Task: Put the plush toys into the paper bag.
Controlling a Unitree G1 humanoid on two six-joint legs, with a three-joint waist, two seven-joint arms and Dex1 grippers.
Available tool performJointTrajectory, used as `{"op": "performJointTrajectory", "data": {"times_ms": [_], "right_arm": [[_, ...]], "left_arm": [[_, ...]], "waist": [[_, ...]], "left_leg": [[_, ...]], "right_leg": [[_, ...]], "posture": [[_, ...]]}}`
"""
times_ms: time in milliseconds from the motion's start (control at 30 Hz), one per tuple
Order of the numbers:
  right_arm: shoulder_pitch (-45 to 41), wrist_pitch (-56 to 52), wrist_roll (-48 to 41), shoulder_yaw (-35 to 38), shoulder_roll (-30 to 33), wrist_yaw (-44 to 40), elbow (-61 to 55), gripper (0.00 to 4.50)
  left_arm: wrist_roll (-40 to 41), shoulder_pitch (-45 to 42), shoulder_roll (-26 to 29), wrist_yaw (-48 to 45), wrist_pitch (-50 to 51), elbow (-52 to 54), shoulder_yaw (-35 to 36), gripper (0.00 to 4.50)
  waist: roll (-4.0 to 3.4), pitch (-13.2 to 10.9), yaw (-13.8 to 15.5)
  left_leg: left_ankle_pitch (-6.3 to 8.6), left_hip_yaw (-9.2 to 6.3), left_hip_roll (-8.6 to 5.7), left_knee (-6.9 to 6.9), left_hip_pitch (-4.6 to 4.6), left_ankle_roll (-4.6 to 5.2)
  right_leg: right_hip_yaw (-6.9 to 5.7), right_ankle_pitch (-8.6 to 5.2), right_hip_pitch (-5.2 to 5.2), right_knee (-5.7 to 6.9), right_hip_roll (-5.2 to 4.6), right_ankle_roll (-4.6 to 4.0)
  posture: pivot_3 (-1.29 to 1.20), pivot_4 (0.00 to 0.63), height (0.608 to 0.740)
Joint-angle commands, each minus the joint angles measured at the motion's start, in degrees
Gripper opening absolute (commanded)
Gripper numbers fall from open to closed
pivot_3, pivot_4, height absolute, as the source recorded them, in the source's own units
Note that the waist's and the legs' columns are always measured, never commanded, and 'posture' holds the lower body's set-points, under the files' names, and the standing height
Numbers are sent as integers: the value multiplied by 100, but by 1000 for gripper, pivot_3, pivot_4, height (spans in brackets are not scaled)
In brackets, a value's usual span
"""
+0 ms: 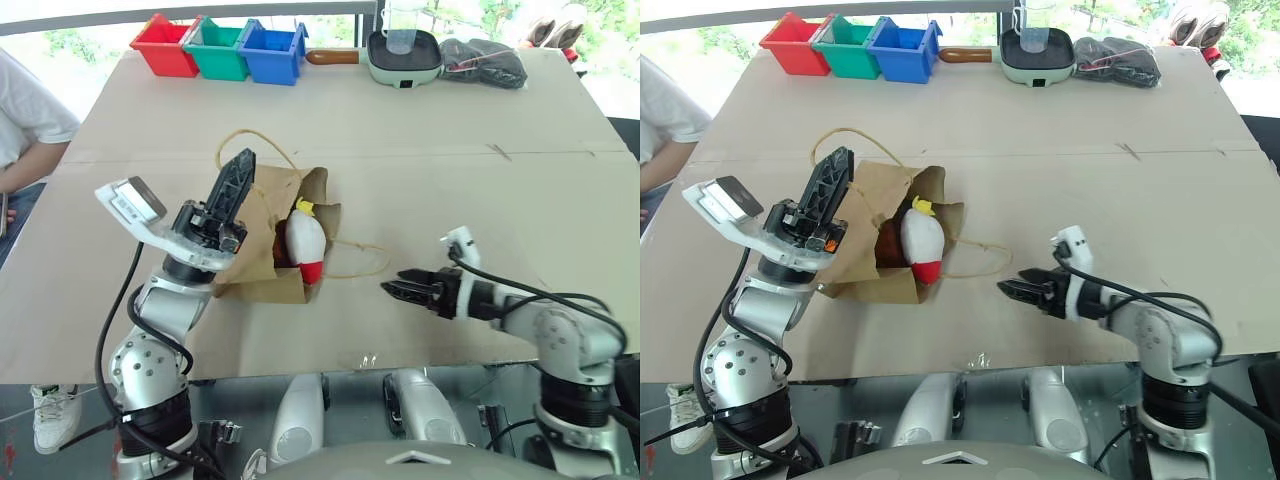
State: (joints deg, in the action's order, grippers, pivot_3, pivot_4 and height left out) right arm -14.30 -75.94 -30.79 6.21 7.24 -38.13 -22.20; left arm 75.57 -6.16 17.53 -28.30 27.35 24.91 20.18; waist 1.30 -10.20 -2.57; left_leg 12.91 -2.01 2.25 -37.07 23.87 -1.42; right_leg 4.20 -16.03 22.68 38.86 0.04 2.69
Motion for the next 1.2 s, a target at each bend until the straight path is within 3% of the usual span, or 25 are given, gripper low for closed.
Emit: {"op": "performJointTrajectory", "data": {"times_ms": [33, 100, 200, 233, 267, 333, 500, 667, 767, 1067, 1167, 1200], "right_arm": [[-300, 505, -8, -276, -126, 136, 479, 3005], [-508, 1077, 139, -426, -289, 186, 1063, 3005], [-689, 2023, -182, -251, -568, -255, 1417, 1762], [-724, 2168, -329, -170, -633, -351, 1419, 998], [-750, 2241, -439, -138, -647, -419, 1400, 812], [-926, 2272, -906, 104, -745, -461, 1246, 19], [-2226, 1964, -2280, 618, -698, -159, 620, 19], [-3332, 1711, -2977, 782, -225, 333, 519, 19], [-3188, 1623, -2873, 614, 389, 290, 400, 19], [-2518, 1949, -1986, -176, 1445, 446, -69, 19], [-2477, 1928, -2120, -187, 1679, 329, -336, 713], [-2490, 1882, -2232, -135, 1754, 302, -420, 1179]], "left_arm": [[90, -64, 79, -73, 7, 48, 55, 0], [95, -75, 102, -71, 22, 49, 56, 0], [109, -70, 124, -18, 21, 107, 64, 0], [115, -64, 132, -1, 20, 126, 78, 0], [123, -65, 133, 26, 14, 144, 93, 0], [164, -86, 152, 99, 7, 174, 137, 0], [183, -707, 478, 303, -57, -232, 448, 0], [-175, -1496, 1069, 132, 52, -1025, 552, 0], [-948, -1668, 1464, -292, 202, -1574, 80, 0], [-2381, -1876, 1598, -1251, 66, -2342, -743, 0], [-2532, -1797, 1748, -1994, -33, -2393, -722, 0], [-2494, -1787, 1783, -2194, -5, -2418, -682, 0]], "waist": [[-1, 0, 16], [3, 2, 35], [2, 1, 23], [2, 1, 23], [2, 1, 22], [2, 1, 22], [-3, -7, 22], [-1, -5, 32], [1, -4, 57], [-1, -5, -9], [-1, -5, 2], [-1, -5, 8]], "left_leg": [[0, 0, -1, 0, 2, 0], [0, -1, -3, 0, 5, 0], [0, 1, -3, 0, 5, 0], [0, -2, -3, 2, 6, 0], [0, -1, -3, 2, 6, 0], [0, -1, -3, 2, 7, 0], [0, -7, -2, -1, 9, 0], [0, -8, -1, 6, 5, 0], [0, -8, -8, 10, 13, 0], [0, 1, -4, 28, 13, 0], [0, 2, -2, 31, 11, 0], [0, 2, -2, 32, 12, 0]], "right_leg": [[0, 0, 1, 0, -2, 0], [-3, 0, 0, -3, -5, 0], [-3, 1, -1, -4, -6, 0], [-4, 1, 1, -3, -6, 0], [-4, 1, 1, -3, -6, 0], [-3, 1, 1, -3, -6, 0], [-9, 2, 3, 3, -6, 0], [-12, 1, 1, -2, -4, -1], [-15, 1, 3, -9, -11, -1], [-7, 1, 14, -10, -10, -1], [-5, 1, 20, -6, -7, -1], [-5, 1, 21, -7, -8, -1]], "posture": [[0, 150, 740], [0, 150, 740], [0, 150, 740], [0, 150, 740], [0, 150, 740], [0, 150, 740], [0, 150, 740], [0, 150, 740], [0, 150, 740], [0, 150, 740], [0, 150, 740], [0, 150, 740]]}}
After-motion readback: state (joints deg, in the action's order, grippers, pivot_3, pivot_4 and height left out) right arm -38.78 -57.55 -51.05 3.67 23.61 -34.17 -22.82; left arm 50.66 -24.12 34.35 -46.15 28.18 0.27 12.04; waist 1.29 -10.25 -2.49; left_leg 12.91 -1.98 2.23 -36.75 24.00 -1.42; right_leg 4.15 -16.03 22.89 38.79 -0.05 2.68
